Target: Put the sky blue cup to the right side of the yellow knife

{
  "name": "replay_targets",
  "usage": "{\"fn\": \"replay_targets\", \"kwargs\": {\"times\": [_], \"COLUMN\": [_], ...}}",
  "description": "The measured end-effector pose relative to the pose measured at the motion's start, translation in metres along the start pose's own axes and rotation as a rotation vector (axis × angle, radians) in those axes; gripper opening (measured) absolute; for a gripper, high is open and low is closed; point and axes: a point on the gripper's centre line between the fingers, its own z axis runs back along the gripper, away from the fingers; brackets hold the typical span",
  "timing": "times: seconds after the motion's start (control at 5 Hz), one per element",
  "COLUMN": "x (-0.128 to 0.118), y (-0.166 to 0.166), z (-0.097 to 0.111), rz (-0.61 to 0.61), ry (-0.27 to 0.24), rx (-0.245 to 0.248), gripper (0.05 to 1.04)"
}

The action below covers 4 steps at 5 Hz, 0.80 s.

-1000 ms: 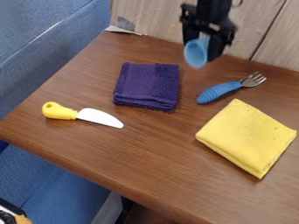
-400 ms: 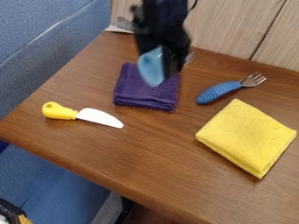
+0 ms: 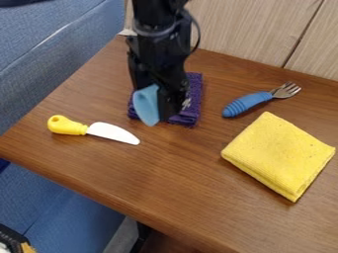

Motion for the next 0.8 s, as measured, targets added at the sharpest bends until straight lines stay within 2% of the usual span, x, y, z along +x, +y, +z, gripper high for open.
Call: {"fn": "replay_targets", "kwargs": {"times": [0.2,0.4,0.8], "x": [-0.011,-0.015,-0.018], "y": [-0.003,-0.01,-0.014], "z": [-0.012,-0.029,-0.05], "rz": [-0.034,-0.063,-0.08], "ry": [0.036,0.058,0.094], "rx": [-0.004,-0.059,-0.076], "gripper": [0.756,0.756,0.756]}}
